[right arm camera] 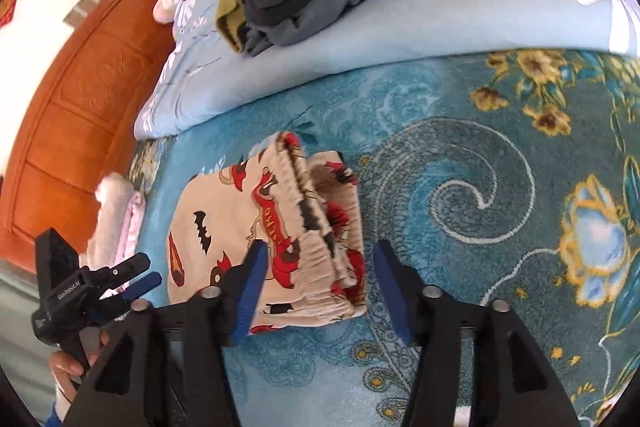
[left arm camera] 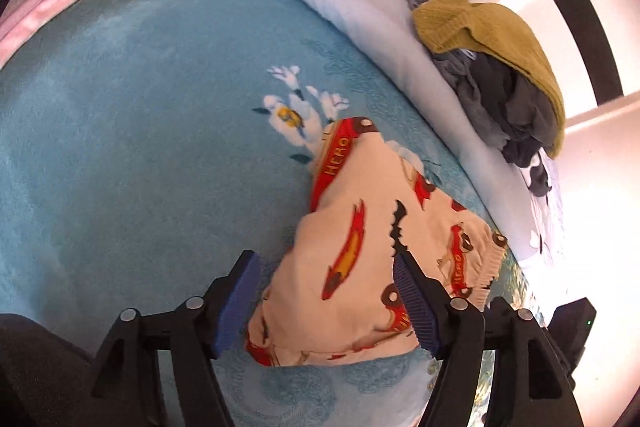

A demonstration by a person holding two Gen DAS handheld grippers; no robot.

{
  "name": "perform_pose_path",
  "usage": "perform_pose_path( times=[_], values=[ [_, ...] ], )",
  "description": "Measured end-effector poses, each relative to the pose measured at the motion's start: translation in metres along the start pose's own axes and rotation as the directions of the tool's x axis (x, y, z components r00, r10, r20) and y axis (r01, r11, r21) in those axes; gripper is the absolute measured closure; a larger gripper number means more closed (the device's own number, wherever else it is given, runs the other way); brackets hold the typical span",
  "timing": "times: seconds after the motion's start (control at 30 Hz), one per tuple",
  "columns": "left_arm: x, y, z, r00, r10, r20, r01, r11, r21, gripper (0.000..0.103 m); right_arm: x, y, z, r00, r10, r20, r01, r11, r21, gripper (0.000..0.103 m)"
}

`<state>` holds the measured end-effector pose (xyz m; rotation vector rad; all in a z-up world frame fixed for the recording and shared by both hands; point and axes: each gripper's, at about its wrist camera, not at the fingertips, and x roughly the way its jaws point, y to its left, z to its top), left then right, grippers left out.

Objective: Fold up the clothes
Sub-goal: 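Grasp the folded pants bundle with both grippers and lift it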

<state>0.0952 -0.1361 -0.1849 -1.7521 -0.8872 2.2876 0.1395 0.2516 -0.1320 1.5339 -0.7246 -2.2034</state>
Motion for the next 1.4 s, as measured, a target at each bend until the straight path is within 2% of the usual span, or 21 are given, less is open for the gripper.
perform_pose_path(
  times=[0.17, 0.27, 0.37, 0.43, 0.5, 0.57, 0.6, 0.67, 0.73, 0.87, 1.07, 1.17, 1.23, 1.4],
  values=[
    [0.037, 0.013, 0.003, 0.994, 0.024, -0.107, -0.030, 0.998, -0.049, 0.029, 0.033, -0.022, 0.002, 0.986, 0.166, -0.033, -0.157, 0.972, 0.174, 0.038],
    [0.044, 0.016, 0.003, 0.992, -0.012, -0.127, 0.005, 0.998, -0.056, 0.029, 0.053, -0.024, 0.006, 0.982, 0.180, -0.048, -0.165, 0.960, 0.225, 0.038],
    [0.046, 0.028, 0.005, 0.991, -0.064, -0.118, 0.050, 0.992, -0.120, 0.031, 0.064, -0.017, 0.009, 0.984, 0.172, -0.047, -0.158, 0.963, 0.219, 0.036],
    [0.044, 0.033, 0.004, 0.992, -0.076, -0.106, 0.060, 0.987, -0.146, 0.041, 0.067, -0.014, 0.011, 0.986, 0.163, -0.046, -0.149, 0.963, 0.225, 0.037],
    [0.043, 0.036, 0.003, 0.991, -0.085, -0.099, 0.069, 0.985, -0.156, 0.058, 0.071, -0.011, 0.012, 0.987, 0.153, -0.048, -0.138, 0.962, 0.234, 0.042],
    [0.040, 0.034, 0.002, 0.991, -0.095, -0.094, 0.081, 0.986, -0.145, 0.066, 0.075, -0.011, 0.011, 0.988, 0.141, -0.057, -0.123, 0.961, 0.247, 0.056],
    [0.038, 0.033, 0.002, 0.991, -0.095, -0.090, 0.083, 0.987, -0.135, 0.070, 0.076, -0.010, 0.011, 0.989, 0.137, -0.061, -0.117, 0.959, 0.257, 0.057],
    [0.031, 0.028, 0.000, 0.992, -0.097, -0.078, 0.088, 0.990, -0.111, 0.074, 0.078, -0.009, 0.012, 0.989, 0.127, -0.071, -0.104, 0.957, 0.272, 0.071],
    [0.027, 0.022, 0.004, 0.993, -0.102, -0.061, 0.096, 0.991, -0.094, 0.076, 0.076, -0.004, 0.014, 0.990, 0.116, -0.081, -0.091, 0.960, 0.264, 0.075],
    [0.007, 0.016, 0.002, 0.992, -0.128, -0.004, 0.127, 0.989, -0.077, 0.079, 0.060, 0.018, 0.024, 0.986, 0.156, -0.057, -0.142, 0.968, 0.207, 0.078],
    [-0.047, 0.017, 0.007, 0.979, -0.174, 0.104, 0.179, 0.983, -0.037, 0.080, 0.046, 0.081, 0.048, 0.980, 0.186, -0.073, -0.182, 0.981, 0.063, 0.079],
    [-0.080, 0.029, 0.019, 0.969, -0.176, 0.173, 0.187, 0.981, -0.048, 0.080, 0.047, 0.117, 0.060, 0.965, 0.252, -0.077, -0.252, 0.968, 0.001, 0.079],
    [-0.107, 0.041, 0.028, 0.955, -0.184, 0.233, 0.202, 0.978, -0.052, 0.080, 0.053, 0.139, 0.065, 0.954, 0.287, -0.089, -0.291, 0.956, -0.028, 0.079],
    [-0.180, 0.084, 0.048, 0.904, -0.175, 0.389, 0.217, 0.974, -0.066, 0.080, 0.078, 0.217, 0.080, 0.920, 0.358, -0.158, -0.378, 0.918, -0.119, 0.079]
  ],
)
